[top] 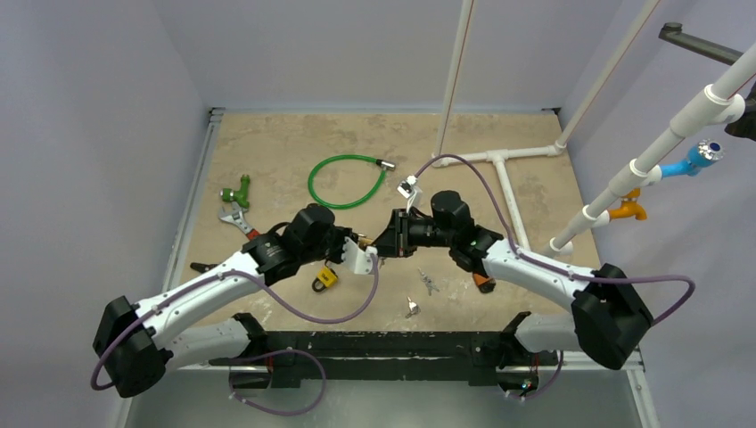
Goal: Unlock with the key
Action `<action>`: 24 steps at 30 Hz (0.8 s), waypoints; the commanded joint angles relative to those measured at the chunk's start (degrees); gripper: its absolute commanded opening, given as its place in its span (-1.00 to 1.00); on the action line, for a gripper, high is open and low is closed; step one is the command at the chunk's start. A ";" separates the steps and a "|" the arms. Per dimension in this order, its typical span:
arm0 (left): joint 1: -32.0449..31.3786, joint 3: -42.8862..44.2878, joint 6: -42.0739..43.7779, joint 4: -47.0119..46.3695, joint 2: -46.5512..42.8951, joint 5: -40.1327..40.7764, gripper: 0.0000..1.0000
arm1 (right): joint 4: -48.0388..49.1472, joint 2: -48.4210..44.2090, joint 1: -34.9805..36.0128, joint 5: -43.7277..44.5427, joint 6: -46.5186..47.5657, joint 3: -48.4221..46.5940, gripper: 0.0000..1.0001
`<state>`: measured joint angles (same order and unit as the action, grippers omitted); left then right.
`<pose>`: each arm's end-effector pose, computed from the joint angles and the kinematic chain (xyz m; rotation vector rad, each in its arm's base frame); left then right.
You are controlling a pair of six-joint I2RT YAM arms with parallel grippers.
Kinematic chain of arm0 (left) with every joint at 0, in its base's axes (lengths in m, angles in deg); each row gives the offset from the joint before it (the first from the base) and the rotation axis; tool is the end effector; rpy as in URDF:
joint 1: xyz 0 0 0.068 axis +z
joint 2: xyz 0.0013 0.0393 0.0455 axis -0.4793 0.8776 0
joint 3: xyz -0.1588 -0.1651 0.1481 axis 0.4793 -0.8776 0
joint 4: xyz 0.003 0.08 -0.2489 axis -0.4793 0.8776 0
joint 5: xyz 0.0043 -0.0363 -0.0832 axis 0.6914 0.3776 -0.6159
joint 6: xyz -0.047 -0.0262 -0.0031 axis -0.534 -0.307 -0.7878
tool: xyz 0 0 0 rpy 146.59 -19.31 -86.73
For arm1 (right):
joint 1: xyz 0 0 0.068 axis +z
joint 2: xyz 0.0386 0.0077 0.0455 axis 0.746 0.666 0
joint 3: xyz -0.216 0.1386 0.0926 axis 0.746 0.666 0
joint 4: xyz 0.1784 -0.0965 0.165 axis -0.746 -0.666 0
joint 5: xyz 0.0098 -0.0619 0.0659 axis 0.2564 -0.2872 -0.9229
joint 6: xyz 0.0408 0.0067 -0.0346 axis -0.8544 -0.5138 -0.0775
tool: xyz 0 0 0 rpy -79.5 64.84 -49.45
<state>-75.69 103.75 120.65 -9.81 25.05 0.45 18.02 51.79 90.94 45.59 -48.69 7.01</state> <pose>0.1506 -0.1622 0.2619 1.8468 1.3092 0.1338 0.1916 0.2031 0.2550 -0.3892 2.1360 1.5236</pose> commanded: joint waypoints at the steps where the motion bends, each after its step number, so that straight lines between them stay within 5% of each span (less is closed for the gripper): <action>1: -0.35 -0.14 1.09 -9.02 3.72 -8.01 -0.80 | 9.07 4.49 -3.14 4.09 -2.87 1.72 -1.00; 8: -0.22 -2.22 1.78 -12.27 11.36 -11.51 -0.75 | 15.76 12.93 -6.75 3.92 -2.92 2.37 -1.00; 12: -0.17 -1.13 1.08 -7.56 13.11 -15.46 -0.53 | 17.23 17.16 -7.27 4.14 -1.61 1.99 -1.00; 24: -0.13 1.22 -2.27 -4.02 16.37 -15.03 -0.49 | 18.14 22.67 -7.77 3.35 1.21 1.99 -1.00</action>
<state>-75.82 101.10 120.63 -15.49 41.68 -13.21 30.85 75.79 83.09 48.91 -49.02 10.40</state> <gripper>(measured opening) 0.250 0.173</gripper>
